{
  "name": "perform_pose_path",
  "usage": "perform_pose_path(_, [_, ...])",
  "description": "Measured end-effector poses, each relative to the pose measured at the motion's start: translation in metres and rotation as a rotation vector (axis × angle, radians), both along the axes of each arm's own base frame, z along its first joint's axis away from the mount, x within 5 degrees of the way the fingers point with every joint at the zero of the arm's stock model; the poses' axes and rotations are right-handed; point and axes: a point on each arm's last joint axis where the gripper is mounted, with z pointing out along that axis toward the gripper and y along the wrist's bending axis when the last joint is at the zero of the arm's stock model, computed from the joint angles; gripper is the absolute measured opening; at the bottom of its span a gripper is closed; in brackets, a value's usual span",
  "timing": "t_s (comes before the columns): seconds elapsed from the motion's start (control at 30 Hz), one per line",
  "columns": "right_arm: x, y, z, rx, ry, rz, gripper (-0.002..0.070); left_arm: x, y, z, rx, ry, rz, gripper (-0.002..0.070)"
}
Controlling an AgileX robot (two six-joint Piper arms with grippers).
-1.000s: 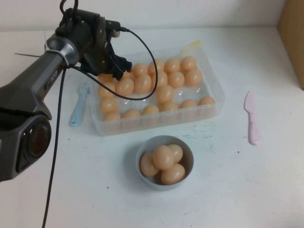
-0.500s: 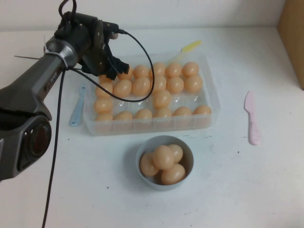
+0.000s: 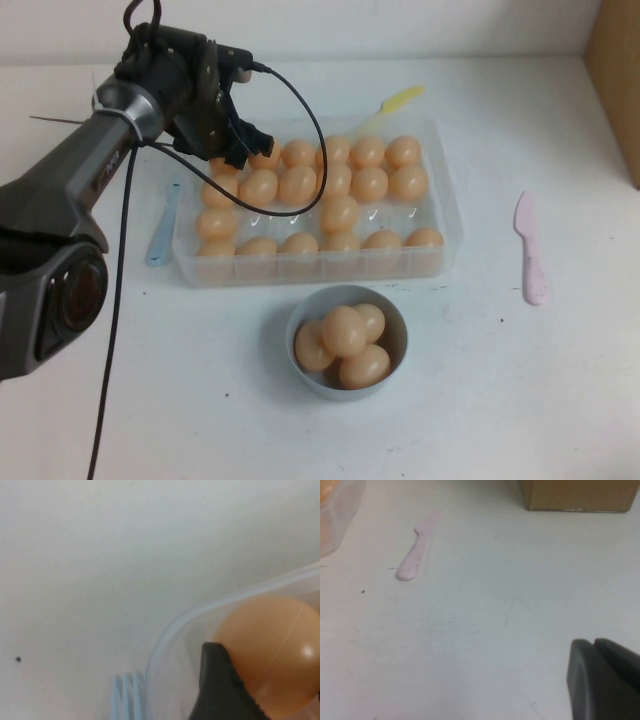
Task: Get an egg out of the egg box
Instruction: Pick up the egg from the plastic box, then place the egg in the bowl
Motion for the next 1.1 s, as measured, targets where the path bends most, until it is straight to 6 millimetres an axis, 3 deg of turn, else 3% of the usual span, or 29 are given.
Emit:
perform_pose_path(0.33, [0.0,0.0,0.0,0.0,0.0,0.0,-0.0017,-0.014,-0.011,0.028,-0.017,0.001,-0.03,0.0333])
perform_pose_path(0.7, [0.0,0.0,0.0,0.0,0.0,0.0,-0.0017,-0.029,-0.015,0.044,0.043,0.056,-0.073,0.0333])
perform_pose_path(1.1, [0.0,0.0,0.0,0.0,0.0,0.0,-0.0017,-0.081,-0.063,0.105,0.07,0.016,-0.251,0.0332])
